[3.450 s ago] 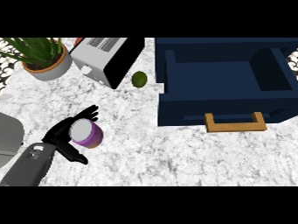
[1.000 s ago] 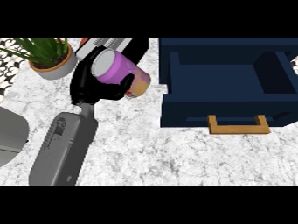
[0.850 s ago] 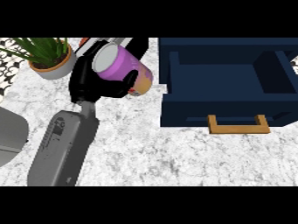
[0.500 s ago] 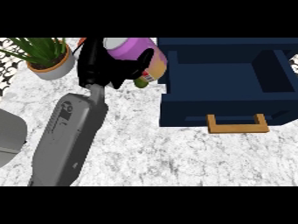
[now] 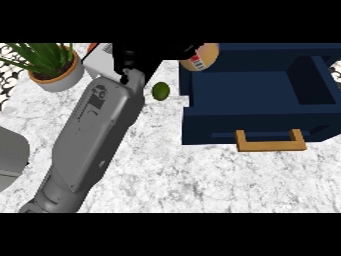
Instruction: Pick up the can, place it into the drawer and close the drawer
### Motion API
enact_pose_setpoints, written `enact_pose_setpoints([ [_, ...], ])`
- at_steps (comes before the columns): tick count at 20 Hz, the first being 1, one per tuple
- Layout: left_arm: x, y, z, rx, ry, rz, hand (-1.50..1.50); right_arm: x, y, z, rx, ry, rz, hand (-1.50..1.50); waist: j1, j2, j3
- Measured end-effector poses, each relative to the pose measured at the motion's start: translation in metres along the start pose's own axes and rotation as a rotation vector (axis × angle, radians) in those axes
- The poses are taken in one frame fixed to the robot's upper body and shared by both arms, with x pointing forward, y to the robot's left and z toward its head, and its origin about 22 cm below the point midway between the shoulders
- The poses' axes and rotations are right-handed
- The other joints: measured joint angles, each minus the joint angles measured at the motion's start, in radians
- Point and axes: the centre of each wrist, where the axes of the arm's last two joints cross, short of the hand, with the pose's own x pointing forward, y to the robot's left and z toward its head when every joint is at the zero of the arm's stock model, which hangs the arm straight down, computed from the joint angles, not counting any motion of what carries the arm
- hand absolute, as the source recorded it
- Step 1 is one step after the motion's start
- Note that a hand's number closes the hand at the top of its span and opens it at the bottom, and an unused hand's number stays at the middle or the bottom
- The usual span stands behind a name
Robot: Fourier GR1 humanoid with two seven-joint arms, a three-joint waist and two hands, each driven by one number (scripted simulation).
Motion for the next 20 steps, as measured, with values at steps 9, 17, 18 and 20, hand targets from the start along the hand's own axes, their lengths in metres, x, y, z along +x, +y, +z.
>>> enact_pose_setpoints([
  [9,0.008,-0.044,-0.017,-0.007,0.009,-0.02,1.5,-0.002,0.002,-0.007,0.001,0.002,0.002,-1.5,-0.01,0.002,0.0],
  [17,0.006,-0.068,-0.028,-0.01,0.025,-0.045,1.5,-0.003,-0.002,-0.009,0.02,-0.007,-0.003,-1.5,-0.028,0.006,0.001],
  [18,0.005,-0.07,-0.028,-0.012,0.028,-0.045,1.5,-0.001,-0.001,-0.011,0.021,-0.008,0.003,-1.5,-0.03,0.006,0.001],
  [20,0.003,-0.074,-0.029,-0.007,0.035,-0.05,1.5,0.0,0.003,-0.01,0.021,-0.009,0.003,-1.5,-0.036,0.007,0.001],
])
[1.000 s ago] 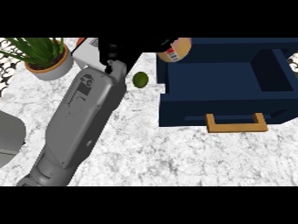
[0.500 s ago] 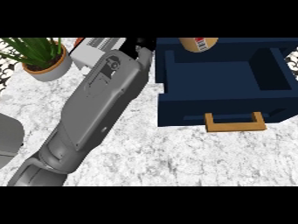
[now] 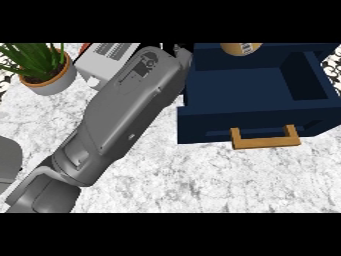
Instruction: Pick up the can, place it into the drawer and close the drawer
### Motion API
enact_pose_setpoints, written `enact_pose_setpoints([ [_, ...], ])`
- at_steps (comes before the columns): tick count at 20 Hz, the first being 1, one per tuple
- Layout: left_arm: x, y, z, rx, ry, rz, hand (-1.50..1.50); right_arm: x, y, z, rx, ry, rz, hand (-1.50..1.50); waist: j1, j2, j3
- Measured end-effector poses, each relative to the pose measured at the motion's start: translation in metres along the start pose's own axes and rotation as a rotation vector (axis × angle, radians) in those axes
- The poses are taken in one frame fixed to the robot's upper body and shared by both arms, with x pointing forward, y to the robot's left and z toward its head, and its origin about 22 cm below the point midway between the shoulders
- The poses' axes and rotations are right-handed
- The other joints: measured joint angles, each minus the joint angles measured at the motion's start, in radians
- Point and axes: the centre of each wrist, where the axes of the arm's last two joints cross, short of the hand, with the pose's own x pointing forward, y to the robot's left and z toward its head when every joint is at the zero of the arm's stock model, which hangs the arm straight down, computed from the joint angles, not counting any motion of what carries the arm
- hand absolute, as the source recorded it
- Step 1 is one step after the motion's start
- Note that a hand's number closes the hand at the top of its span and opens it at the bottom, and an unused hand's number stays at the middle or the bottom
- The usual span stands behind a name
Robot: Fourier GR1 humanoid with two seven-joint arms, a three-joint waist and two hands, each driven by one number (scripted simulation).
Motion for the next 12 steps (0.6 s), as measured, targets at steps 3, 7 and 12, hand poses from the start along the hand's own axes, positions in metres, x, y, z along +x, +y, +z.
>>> enact_pose_setpoints([
  [3,0.001,-0.006,-0.003,0.0,0.009,-0.01,1.5,-0.001,0.0,-0.004,0.003,-0.003,-0.002,-1.5,-0.004,0.001,0.0],
  [7,-0.004,-0.011,-0.003,0.012,0.023,-0.038,1.5,-0.001,0.005,-0.004,0.011,-0.005,-0.008,-1.5,-0.012,0.002,0.001],
  [12,-0.012,-0.014,-0.002,0.028,0.052,-0.054,1.5,-0.002,0.002,-0.009,0.017,-0.006,-0.009,-1.5,-0.019,0.004,0.001],
])
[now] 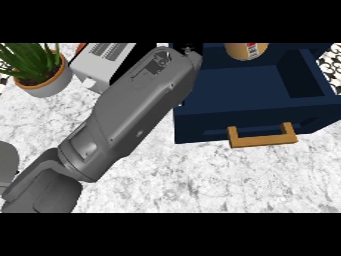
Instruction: Pick up the can, place it into the drawer and close the drawer
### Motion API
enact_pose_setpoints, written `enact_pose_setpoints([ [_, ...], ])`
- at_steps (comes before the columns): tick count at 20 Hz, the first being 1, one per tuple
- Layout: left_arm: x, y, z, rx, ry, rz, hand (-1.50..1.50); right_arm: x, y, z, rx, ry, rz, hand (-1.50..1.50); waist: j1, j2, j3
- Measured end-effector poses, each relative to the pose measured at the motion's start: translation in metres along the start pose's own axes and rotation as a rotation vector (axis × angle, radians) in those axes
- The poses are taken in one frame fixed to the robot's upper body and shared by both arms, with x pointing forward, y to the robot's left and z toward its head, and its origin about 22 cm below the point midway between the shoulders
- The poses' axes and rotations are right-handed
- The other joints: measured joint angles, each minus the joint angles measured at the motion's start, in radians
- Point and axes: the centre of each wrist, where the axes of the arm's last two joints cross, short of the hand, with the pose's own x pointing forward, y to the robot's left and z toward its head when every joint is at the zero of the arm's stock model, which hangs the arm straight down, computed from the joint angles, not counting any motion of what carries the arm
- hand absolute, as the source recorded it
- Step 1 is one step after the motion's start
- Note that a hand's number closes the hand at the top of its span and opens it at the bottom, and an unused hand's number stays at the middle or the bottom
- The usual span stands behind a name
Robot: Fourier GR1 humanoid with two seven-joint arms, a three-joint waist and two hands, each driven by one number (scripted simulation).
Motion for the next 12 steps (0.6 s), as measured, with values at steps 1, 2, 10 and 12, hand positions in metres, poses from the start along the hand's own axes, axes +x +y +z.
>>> enact_pose_setpoints([
  [1,-0.003,0.001,-0.001,0.005,0.006,-0.008,1.5,0.0,0.0,0.001,0.003,-0.002,-0.004,-1.5,-0.003,0.001,0.0],
  [2,-0.007,0.003,-0.002,0.01,0.008,-0.015,1.5,0.003,-0.001,0.002,0.004,-0.002,-0.001,-1.5,-0.002,0.001,0.0],
  [10,-0.024,0.006,-0.002,0.057,0.016,-0.071,-1.5,0.007,0.007,-0.003,0.016,-0.004,-0.004,-1.5,-0.015,0.005,0.0],
  [12,-0.024,0.006,-0.002,0.075,0.013,-0.081,-1.5,0.008,0.008,-0.003,0.011,-0.006,-0.002,-1.5,-0.013,0.005,0.0],
])
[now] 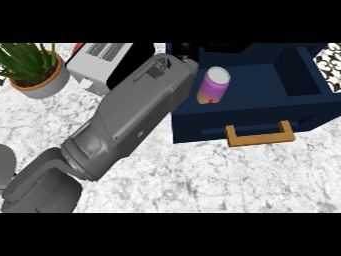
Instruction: Pick up the can, place it into the drawer and close the drawer
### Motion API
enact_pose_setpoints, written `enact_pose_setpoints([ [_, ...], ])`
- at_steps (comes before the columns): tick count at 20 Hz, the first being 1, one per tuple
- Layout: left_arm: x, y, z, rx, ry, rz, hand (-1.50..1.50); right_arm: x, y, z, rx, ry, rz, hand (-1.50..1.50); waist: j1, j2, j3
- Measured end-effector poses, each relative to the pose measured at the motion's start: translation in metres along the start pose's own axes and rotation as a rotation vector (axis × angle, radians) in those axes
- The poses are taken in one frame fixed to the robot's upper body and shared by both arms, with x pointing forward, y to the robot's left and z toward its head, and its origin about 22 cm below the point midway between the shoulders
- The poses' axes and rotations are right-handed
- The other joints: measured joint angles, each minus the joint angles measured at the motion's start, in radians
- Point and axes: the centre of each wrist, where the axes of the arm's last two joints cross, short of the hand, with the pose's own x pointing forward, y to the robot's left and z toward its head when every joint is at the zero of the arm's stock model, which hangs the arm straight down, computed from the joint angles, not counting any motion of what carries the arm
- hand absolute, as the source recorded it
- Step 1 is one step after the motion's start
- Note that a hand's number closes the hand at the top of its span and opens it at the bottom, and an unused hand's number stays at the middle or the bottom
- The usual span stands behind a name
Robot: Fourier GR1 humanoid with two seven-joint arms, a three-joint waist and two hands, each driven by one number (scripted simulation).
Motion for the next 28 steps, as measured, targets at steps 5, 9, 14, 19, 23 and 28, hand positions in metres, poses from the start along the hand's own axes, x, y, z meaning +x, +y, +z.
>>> enact_pose_setpoints([
  [5,-0.001,0.0,-0.002,0.031,0.005,-0.007,-1.5,-0.001,-0.002,-0.005,0.003,-0.005,0.006,-1.5,-0.007,0.003,0.0],
  [9,-0.005,-0.001,0.0,0.044,0.001,-0.001,-1.5,-0.002,0.0,-0.007,0.004,-0.01,-0.003,-1.5,-0.01,0.004,0.0],
  [14,-0.004,-0.002,0.001,0.05,-0.01,0.022,-1.5,0.006,-0.001,-0.01,0.012,-0.06,0.063,-1.5,-0.006,0.003,0.0],
  [19,-0.009,0.0,0.003,0.044,-0.028,0.057,-1.5,0.023,0.002,-0.015,0.072,-0.16,0.224,-1.5,0.002,0.002,0.0],
  [23,-0.001,-0.004,0.003,0.033,-0.063,0.069,-1.5,0.029,0.009,-0.025,0.123,-0.226,0.308,-1.5,0.016,0.001,0.0],
  [28,0.006,-0.009,0.005,0.033,-0.098,0.075,-1.5,0.038,0.032,-0.039,0.164,-0.284,0.44,-1.5,0.036,0.002,-0.001],
])
